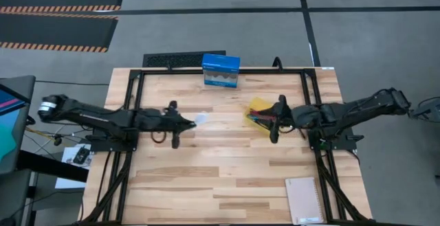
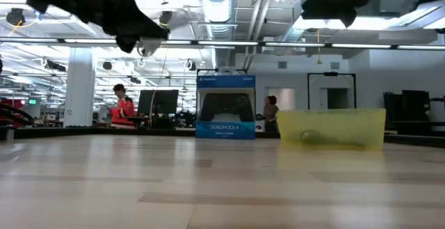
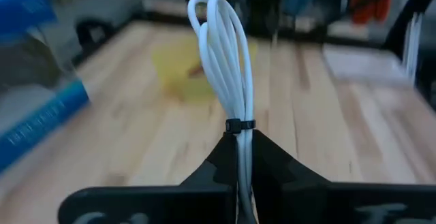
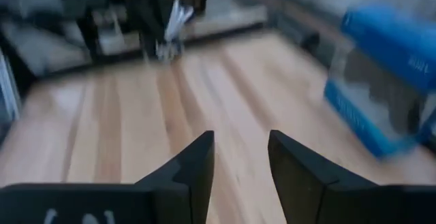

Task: Pick and place USB-C Cables
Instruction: Put the white charger cable into the yellow bin

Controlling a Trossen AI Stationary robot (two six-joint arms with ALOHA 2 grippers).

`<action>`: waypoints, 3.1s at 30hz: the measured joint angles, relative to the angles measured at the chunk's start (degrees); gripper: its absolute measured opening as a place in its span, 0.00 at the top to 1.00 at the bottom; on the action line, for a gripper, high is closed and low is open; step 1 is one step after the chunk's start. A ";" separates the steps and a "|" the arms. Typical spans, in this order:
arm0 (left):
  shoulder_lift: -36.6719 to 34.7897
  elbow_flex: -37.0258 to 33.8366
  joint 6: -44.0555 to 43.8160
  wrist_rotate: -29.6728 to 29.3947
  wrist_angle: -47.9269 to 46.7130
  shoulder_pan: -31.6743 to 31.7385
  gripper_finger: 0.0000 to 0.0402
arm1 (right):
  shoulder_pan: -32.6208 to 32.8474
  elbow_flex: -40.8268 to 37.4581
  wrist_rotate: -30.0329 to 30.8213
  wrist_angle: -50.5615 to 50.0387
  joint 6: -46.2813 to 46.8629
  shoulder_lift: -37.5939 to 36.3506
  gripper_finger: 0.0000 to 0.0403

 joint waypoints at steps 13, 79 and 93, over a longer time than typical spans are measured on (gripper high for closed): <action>3.09 -3.91 5.84 1.69 29.36 0.34 1.00 | -6.97 -18.18 -7.58 44.72 2.04 4.72 0.52; 40.47 0.74 1.27 8.43 64.42 7.19 0.92 | -11.70 9.65 -18.36 49.68 -3.05 42.87 0.94; 38.64 0.79 -4.35 10.01 62.01 7.20 0.45 | -15.18 9.49 -17.88 37.04 -4.51 32.21 0.94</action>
